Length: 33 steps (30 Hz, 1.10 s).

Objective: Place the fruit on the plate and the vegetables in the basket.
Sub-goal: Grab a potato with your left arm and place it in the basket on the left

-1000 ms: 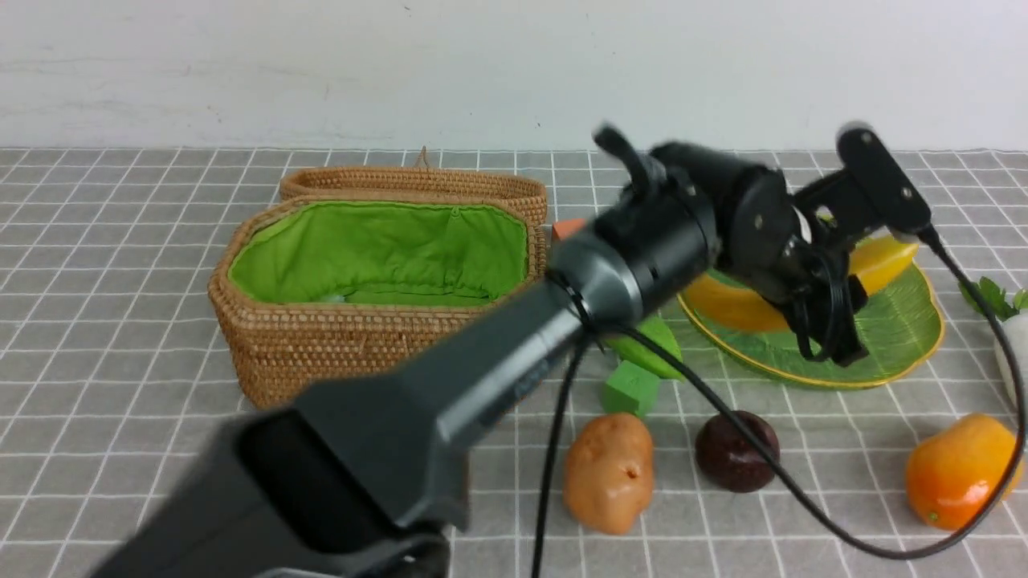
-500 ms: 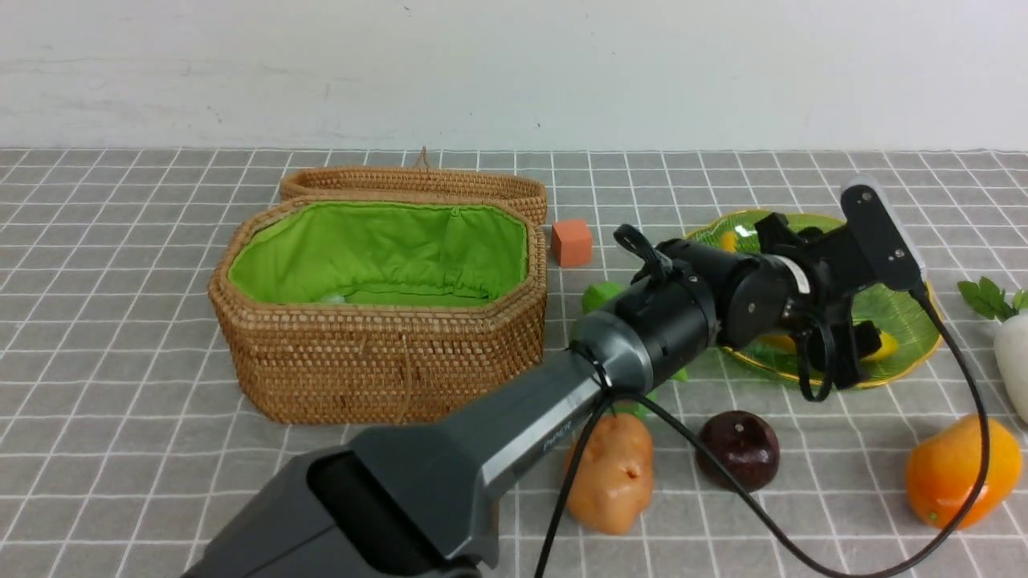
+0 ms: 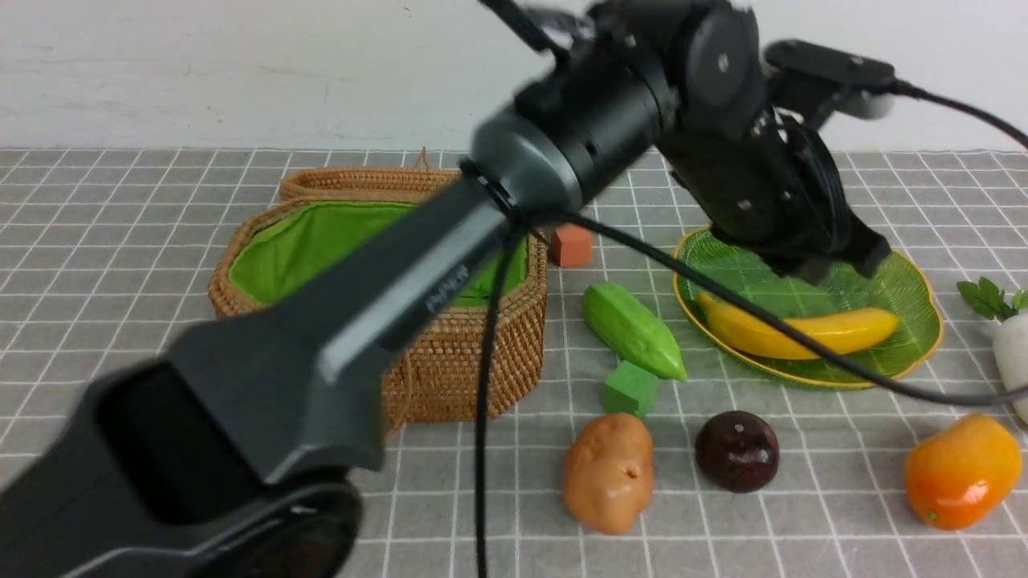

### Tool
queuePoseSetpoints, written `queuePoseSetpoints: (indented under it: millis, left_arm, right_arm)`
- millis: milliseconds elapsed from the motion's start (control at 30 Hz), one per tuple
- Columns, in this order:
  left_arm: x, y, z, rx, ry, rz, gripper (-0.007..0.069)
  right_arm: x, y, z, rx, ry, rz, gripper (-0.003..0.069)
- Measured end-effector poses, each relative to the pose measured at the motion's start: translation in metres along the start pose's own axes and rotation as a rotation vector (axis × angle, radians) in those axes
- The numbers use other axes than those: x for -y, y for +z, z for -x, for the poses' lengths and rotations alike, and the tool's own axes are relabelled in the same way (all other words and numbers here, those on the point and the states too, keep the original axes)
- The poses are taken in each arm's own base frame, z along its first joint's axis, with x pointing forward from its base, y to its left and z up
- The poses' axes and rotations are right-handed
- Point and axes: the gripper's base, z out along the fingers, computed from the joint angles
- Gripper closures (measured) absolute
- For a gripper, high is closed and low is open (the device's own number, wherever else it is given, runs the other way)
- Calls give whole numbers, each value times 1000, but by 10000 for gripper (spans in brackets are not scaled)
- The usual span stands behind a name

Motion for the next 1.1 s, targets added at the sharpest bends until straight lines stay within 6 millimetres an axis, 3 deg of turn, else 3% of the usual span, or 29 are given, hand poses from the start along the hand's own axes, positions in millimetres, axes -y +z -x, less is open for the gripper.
queuePoseSetpoints:
  millis: [67,100,167,267,400,467,533,600,633,667,733,867,1100]
  left_arm:
    - [2,-29,-6,-41,-1,64,638]
    - [1,-25,-8,-55,-1,68,638]
    - [6,-50,-24,-108,-6,82,638]
    - [11,-46,-56,-237,-40,58,622]
    - [8,-13,-98,-410,-74,50,496]
    - [4,13,-113,-438,-79,59,377]
    - [2,27,-118,-435,-80,71,320]
    - [-4,49,-122,-403,-96,112,175]
    - [-5,53,-122,-399,-98,115,166]
    - [-8,62,-124,-386,-110,142,99]
    - [-14,75,-129,-384,-123,189,40]
    - [-19,87,-134,-385,-133,238,0]
    - [-20,93,-136,-393,-135,246,40]
  right_arm:
    - [0,0,0,0,0,1,577]
    - [0,0,0,0,0,1,577]
    - [-1,0,0,-1,3,8,574]
    - [-2,0,0,-2,6,27,574]
    - [-5,0,0,-4,0,54,571]
    - [-7,0,0,-5,0,74,571]
    - [-8,0,-1,-6,2,85,571]
    - [-9,0,-1,-7,2,102,571]
    - [-9,0,-1,-7,1,103,571]
    - [-9,0,-1,-6,-6,104,571]
    - [-10,-1,-1,-6,-15,107,571]
    - [-10,-1,-1,-6,-23,109,571]
    - [-10,-1,-1,-5,-46,111,571]
